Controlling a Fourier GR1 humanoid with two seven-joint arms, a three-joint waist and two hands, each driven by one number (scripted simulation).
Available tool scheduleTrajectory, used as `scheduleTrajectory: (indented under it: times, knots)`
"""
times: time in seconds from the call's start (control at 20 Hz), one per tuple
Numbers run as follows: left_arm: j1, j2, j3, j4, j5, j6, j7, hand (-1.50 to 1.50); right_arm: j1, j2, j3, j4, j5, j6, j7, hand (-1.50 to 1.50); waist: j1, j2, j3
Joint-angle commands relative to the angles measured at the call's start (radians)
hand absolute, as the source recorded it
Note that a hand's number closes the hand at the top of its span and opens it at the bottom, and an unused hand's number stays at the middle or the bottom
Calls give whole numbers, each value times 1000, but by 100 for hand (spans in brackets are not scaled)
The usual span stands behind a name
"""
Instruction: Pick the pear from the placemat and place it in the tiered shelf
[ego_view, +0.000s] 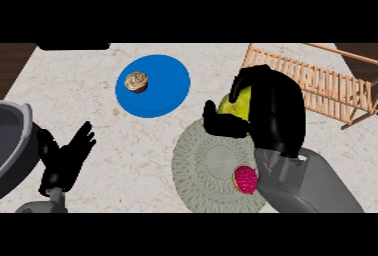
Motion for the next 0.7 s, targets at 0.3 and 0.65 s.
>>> scheduleTrajectory:
  times: [0.3, 0.65]
  knots:
    - [-7, -39, -19, 4, -15, 12, 8, 0, -290, -84, -307, -108, -59, 336, 209, 150, 12, 3, -1]
    - [3, -13, 9, 16, -10, -25, -23, 0, -378, -215, -527, 57, -121, 326, 67, 150, 24, 9, 0]
